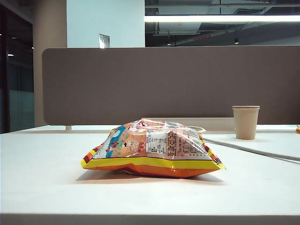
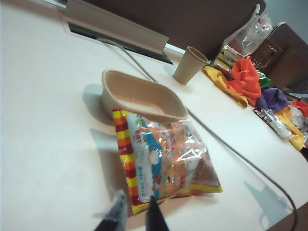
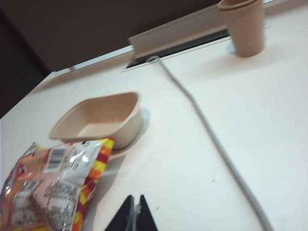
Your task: Pick up a bag of chips and put them in the box.
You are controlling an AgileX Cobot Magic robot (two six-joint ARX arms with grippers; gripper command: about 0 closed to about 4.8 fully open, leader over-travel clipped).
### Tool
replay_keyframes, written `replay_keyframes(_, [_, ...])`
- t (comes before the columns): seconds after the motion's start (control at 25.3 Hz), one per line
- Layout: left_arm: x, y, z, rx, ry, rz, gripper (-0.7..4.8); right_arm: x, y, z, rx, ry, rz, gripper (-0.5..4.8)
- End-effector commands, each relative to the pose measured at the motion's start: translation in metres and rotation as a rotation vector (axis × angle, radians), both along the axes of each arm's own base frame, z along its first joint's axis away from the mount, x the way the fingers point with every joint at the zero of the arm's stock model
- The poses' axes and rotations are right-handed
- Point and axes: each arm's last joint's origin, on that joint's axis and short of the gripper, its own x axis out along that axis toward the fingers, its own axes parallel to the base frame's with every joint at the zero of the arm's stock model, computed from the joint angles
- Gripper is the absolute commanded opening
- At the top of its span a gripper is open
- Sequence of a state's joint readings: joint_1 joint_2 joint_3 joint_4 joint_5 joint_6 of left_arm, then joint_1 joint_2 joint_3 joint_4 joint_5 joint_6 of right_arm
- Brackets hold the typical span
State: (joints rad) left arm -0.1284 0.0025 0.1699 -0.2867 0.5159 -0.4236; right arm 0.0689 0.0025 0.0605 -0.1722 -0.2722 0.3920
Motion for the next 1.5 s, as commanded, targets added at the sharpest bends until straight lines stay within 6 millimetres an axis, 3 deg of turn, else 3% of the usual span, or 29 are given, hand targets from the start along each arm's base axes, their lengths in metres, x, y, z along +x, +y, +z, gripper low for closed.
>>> replay_keyframes(0.04, [-0.003,0.0,0.015,-0.026,-0.025,-0.012,0.57,-0.003,-0.001,0.009,-0.008,0.002,-0.042,0.14])
replay_keyframes(0.43, [0.0,-0.003,0.07,-0.033,-0.03,-0.139,0.57,-0.009,-0.001,0.028,0.049,0.007,-0.023,0.13])
replay_keyframes(0.71, [0.024,-0.009,0.1,0.02,0.029,-0.229,0.57,-0.017,0.0,0.052,0.106,-0.051,0.02,0.13])
replay_keyframes(1.03, [0.071,-0.017,0.097,0.014,0.291,-0.314,0.57,-0.01,0.0,0.077,0.088,0.09,0.006,0.13])
replay_keyframes(1.26, [0.092,-0.02,0.087,0.069,0.32,-0.348,0.57,0.019,0.002,0.095,-0.01,0.25,0.02,0.13])
replay_keyframes(1.5, [0.099,-0.02,0.081,0.168,0.264,-0.339,0.57,0.057,0.008,0.103,-0.069,0.38,0.067,0.13])
